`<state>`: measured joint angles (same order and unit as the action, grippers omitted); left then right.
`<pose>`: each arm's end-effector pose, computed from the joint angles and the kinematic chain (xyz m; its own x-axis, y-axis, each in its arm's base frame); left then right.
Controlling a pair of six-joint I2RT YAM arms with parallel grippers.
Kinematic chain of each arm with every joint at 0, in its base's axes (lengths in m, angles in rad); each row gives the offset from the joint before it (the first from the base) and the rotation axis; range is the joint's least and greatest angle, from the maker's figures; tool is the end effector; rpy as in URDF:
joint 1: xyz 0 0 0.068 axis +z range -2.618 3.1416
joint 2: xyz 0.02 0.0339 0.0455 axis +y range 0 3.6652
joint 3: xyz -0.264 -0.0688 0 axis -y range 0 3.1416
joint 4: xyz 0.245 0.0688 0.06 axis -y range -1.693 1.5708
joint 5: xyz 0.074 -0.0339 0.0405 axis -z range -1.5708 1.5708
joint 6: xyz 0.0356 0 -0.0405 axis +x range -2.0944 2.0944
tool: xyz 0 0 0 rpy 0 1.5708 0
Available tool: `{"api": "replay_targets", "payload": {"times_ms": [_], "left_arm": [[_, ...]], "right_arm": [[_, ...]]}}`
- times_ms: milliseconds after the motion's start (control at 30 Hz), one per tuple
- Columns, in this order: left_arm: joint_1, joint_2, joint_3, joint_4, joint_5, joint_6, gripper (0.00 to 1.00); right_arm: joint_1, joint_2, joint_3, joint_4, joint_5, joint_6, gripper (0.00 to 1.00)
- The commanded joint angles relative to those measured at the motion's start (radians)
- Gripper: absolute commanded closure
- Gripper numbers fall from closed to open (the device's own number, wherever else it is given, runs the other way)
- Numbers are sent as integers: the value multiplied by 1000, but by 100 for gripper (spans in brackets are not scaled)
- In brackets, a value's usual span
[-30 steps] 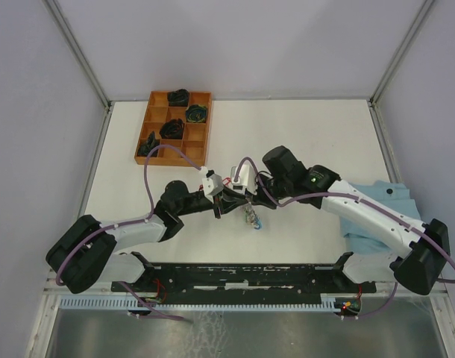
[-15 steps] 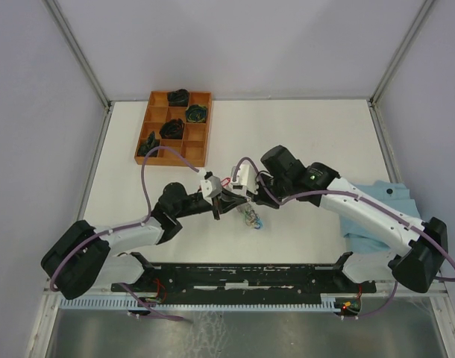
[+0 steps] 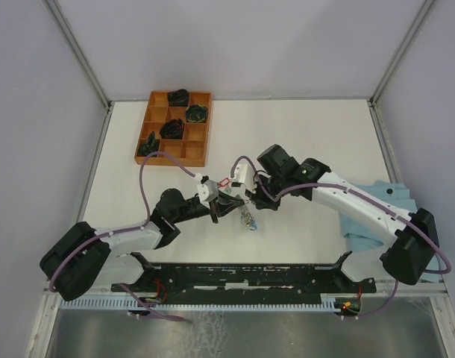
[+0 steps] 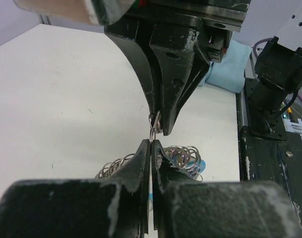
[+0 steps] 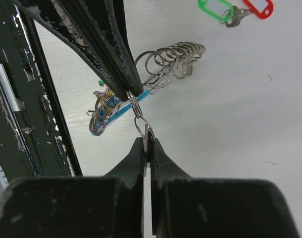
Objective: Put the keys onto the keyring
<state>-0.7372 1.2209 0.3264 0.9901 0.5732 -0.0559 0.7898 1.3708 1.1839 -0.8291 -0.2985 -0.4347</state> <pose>0.1596 -0.1710 0.2179 0.0167 -0.0785 -0.9968 0.9669 0.2551 -0.0039 0.1871 0.2036 0.2938 -0.2109 -0.7846 -0.5831 -0.9666 0.2563 0.0049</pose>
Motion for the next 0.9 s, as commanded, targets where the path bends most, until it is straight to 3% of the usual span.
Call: {"api": "replay_targets", "payload": {"times_ms": [0, 267, 667, 867], "left_arm": [[12, -6, -21, 154, -53, -56, 97], [12, 3, -20, 88, -41, -17, 97], [12, -39, 7, 2, 13, -17, 61], [12, -59, 19, -21, 14, 2, 52]], "right_arm": [[-31, 31, 36, -130, 57, 27, 99], [-21, 15, 173, -147, 26, 24, 99], [46, 63, 292, -205, 42, 7, 99], [58, 80, 291, -215, 51, -13, 99]]}}
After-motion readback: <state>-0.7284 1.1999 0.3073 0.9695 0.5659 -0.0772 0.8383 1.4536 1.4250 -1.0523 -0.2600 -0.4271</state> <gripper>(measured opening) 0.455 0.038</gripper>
